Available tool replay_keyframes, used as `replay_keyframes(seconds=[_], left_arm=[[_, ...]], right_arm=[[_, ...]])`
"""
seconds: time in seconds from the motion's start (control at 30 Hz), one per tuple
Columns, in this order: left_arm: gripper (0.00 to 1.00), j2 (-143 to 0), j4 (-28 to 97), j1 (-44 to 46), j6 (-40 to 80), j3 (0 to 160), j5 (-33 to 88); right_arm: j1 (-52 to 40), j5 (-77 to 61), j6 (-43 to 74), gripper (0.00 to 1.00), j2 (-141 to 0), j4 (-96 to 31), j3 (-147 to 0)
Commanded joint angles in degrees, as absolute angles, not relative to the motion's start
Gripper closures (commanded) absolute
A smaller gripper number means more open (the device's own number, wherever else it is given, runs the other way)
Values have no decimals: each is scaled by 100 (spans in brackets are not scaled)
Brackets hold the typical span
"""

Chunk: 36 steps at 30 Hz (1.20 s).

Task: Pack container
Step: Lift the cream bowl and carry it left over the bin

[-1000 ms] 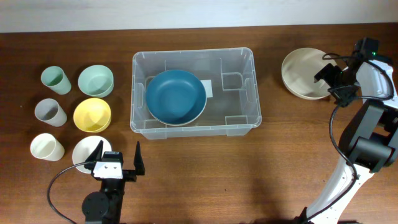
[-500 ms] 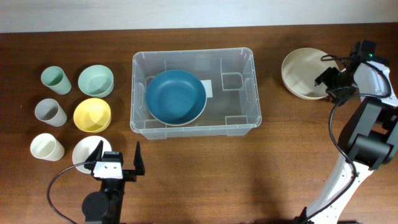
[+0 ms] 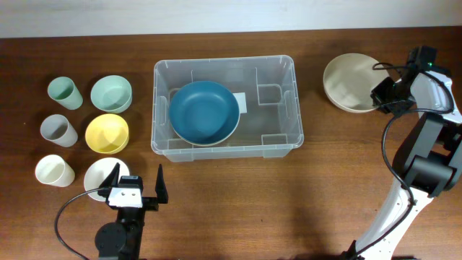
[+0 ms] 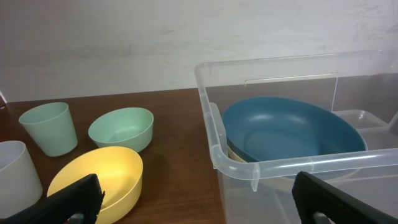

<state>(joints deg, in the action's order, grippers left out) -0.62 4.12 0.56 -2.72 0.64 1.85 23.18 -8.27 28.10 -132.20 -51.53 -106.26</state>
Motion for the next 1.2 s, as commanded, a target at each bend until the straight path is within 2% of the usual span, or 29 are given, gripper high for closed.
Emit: replay_keyframes(seconds=[0.0, 0.27, 0.5, 0.83, 1.17], left_arm=[[1, -30, 458, 21, -239, 49, 167], [1, -30, 458, 21, -239, 49, 167], [1, -30, 458, 21, -239, 49, 167], [1, -30, 458, 21, -239, 49, 167], [1, -30, 458, 21, -239, 49, 167]], right_arm=[[2333, -834, 2838, 96, -13292, -5140, -10602], [2453, -1481, 2917, 96, -13292, -4976, -10602], [2862, -2832, 2875, 96, -13292, -4681, -10602], [3297, -4971, 2115, 96, -13270, -4473, -10604], [3175, -5979, 2102, 96, -12403, -4552, -10606]])
